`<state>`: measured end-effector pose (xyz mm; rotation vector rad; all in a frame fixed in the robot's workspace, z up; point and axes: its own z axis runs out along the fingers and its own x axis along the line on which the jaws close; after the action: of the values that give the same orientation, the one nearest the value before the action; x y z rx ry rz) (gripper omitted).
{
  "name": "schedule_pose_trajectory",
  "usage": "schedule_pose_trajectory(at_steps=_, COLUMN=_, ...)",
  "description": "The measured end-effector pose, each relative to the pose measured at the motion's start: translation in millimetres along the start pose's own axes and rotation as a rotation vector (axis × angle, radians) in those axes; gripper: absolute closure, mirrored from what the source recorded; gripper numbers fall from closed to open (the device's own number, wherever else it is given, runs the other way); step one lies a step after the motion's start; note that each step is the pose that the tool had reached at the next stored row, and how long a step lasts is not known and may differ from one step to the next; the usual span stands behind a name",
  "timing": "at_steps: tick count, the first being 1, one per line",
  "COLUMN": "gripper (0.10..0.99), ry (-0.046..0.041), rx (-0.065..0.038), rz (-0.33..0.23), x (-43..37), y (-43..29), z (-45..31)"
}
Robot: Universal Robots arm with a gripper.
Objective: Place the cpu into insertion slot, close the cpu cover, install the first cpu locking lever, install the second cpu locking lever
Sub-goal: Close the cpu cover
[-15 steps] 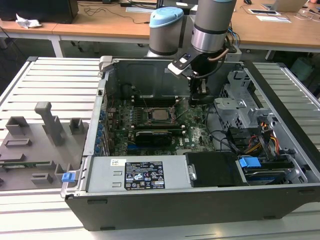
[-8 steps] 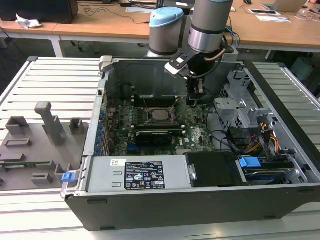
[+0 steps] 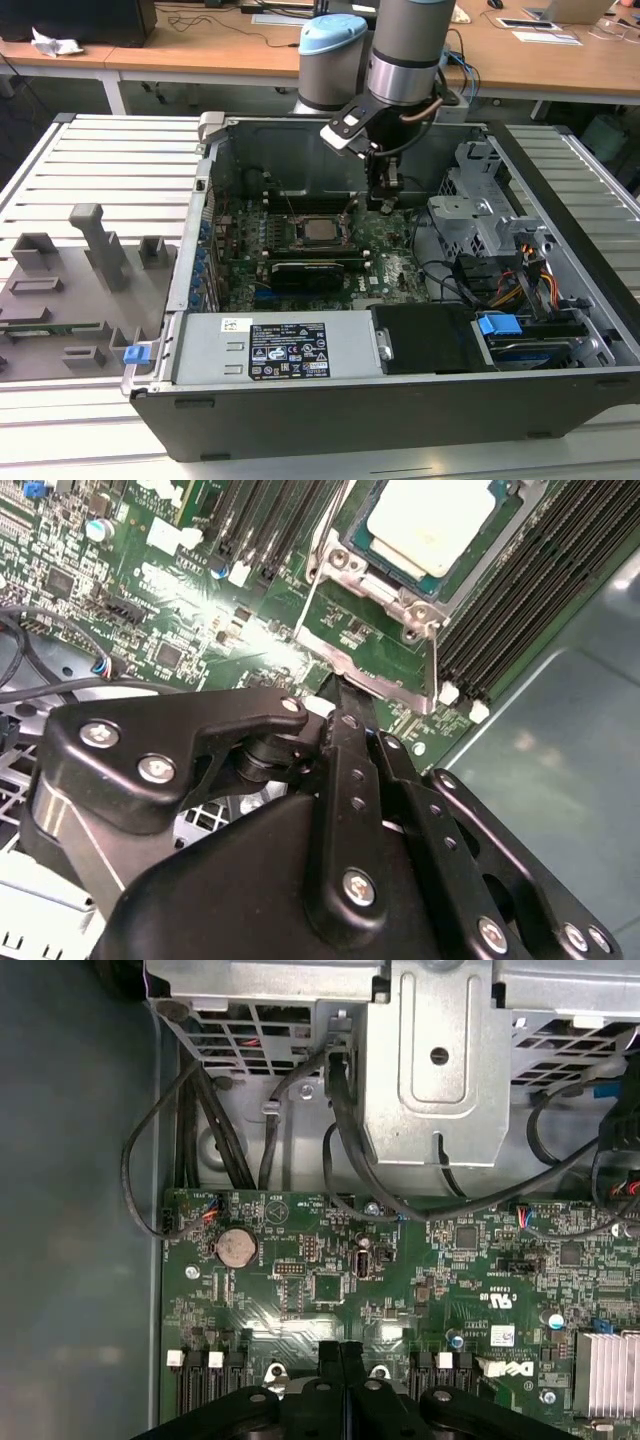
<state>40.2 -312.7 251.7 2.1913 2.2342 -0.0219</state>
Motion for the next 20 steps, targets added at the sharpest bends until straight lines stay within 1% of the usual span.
schedule_pose_trajectory(at_steps=9, gripper=0.980, ry=0.0000, rx=0.000, rz=0.000, x=0.2, y=-10.1, z=0.0)
schedule_pose_trajectory(at_steps=13, gripper=0.980, ry=0.0000, rx=0.000, rz=0.000, x=0.3, y=-15.7, z=0.0)
schedule_pose_trajectory(at_steps=20, gripper=0.980, ry=0.0000, rx=0.000, rz=0.000, x=0.4, y=-21.9, z=0.0)
